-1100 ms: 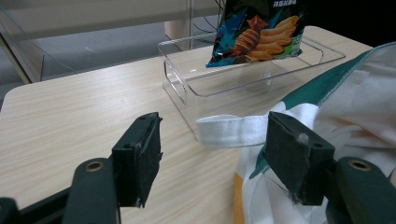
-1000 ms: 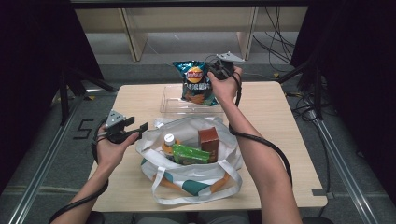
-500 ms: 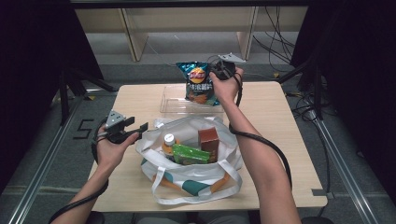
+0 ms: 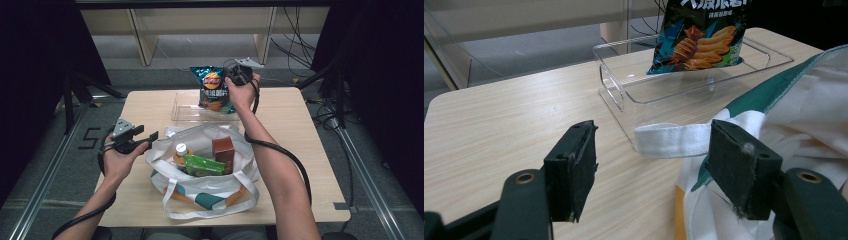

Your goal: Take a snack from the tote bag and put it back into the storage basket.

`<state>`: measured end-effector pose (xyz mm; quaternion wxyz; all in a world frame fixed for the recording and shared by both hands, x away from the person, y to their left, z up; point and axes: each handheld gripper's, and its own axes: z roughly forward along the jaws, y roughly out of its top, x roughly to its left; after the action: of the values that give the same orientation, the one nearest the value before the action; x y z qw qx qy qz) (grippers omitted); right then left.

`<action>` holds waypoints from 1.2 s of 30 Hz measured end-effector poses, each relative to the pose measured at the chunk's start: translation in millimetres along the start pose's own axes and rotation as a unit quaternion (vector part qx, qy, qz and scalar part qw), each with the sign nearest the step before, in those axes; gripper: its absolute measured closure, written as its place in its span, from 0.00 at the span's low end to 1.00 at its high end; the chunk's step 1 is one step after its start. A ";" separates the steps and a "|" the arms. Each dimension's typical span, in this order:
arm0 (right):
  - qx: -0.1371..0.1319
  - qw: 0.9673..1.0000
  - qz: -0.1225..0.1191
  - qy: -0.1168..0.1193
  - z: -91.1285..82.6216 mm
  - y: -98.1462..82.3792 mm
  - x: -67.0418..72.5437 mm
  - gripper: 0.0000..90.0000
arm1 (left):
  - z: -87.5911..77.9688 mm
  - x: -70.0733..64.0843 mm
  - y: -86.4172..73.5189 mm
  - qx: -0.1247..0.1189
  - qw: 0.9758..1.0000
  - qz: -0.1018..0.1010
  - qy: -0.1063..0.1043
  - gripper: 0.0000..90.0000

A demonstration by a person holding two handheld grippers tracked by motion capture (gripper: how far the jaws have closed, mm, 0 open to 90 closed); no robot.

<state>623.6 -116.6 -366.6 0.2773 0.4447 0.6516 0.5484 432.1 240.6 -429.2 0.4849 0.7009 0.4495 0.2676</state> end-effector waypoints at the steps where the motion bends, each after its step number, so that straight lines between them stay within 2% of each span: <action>1: 0.006 1.000 0.019 -0.003 -0.5 -0.2 3.5 1.00 | -0.1 0.1 0.0 0.000 1.000 0.000 0.001 0.39; 5: 0.001 1.000 0.014 -0.002 1.6 -0.7 3.0 1.00 | 0.1 0.2 -0.3 0.000 1.000 0.001 0.000 0.39; 7: 0.003 1.000 0.021 -0.003 1.6 -1.1 3.6 1.00 | 0.2 0.0 -0.4 0.000 1.000 0.000 0.000 0.39; 8: 0.000 1.000 0.001 0.001 2.9 -1.1 0.5 1.00 | 0.3 -0.1 -0.3 0.000 1.000 0.000 0.000 0.39; 9: 0.005 1.000 0.018 -0.002 2.7 -2.4 3.0 1.00 | 0.3 -0.1 -0.3 0.000 1.000 0.000 0.000 0.39; 13: 0.003 1.000 0.019 -0.005 4.1 -3.4 2.0 1.00 | 0.2 -0.2 -0.3 0.000 1.000 0.000 0.000 0.39; 15: 0.003 1.000 0.009 -0.001 5.4 -3.8 0.1 1.00 | 0.3 -0.1 -0.4 0.001 1.000 0.000 0.000 0.39; 21: 0.004 1.000 0.028 0.001 6.6 -3.7 4.0 1.00 | 0.3 0.1 -0.5 0.000 1.000 0.001 0.000 0.39; 22: 0.003 1.000 0.018 0.000 7.5 -3.4 3.4 1.00 | 0.2 0.3 -0.5 0.001 1.000 0.001 0.000 0.39; 26: 0.004 1.000 0.026 -0.001 7.5 -3.0 5.2 1.00 | 0.5 0.0 -0.6 0.001 1.000 0.000 -0.001 0.39; 27: 0.001 1.000 0.011 0.002 8.4 -3.0 3.2 1.00 | 0.5 -0.1 -0.6 0.001 1.000 0.000 -0.001 0.39; 29: 0.006 1.000 0.021 0.003 8.4 -3.6 3.9 1.00 | 0.5 -0.4 -0.5 0.001 1.000 0.000 -0.001 0.39; 30: 0.009 0.999 0.034 0.000 7.8 -4.2 5.5 1.00 | 0.4 -0.5 -0.4 0.001 1.000 0.000 0.000 0.39; 33: 0.008 1.000 0.027 -0.001 9.1 -5.9 3.7 1.00 | 0.2 -0.3 -0.4 0.001 1.000 0.001 0.000 0.39; 36: 0.005 1.000 0.011 0.000 10.3 -7.3 0.5 1.00 | 0.3 -0.2 -0.8 0.001 1.000 0.001 0.000 0.39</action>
<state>630.1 -111.4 -376.0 0.2695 0.4532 0.6496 0.5477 432.0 240.4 -430.0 0.4836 0.7022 0.4489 0.2675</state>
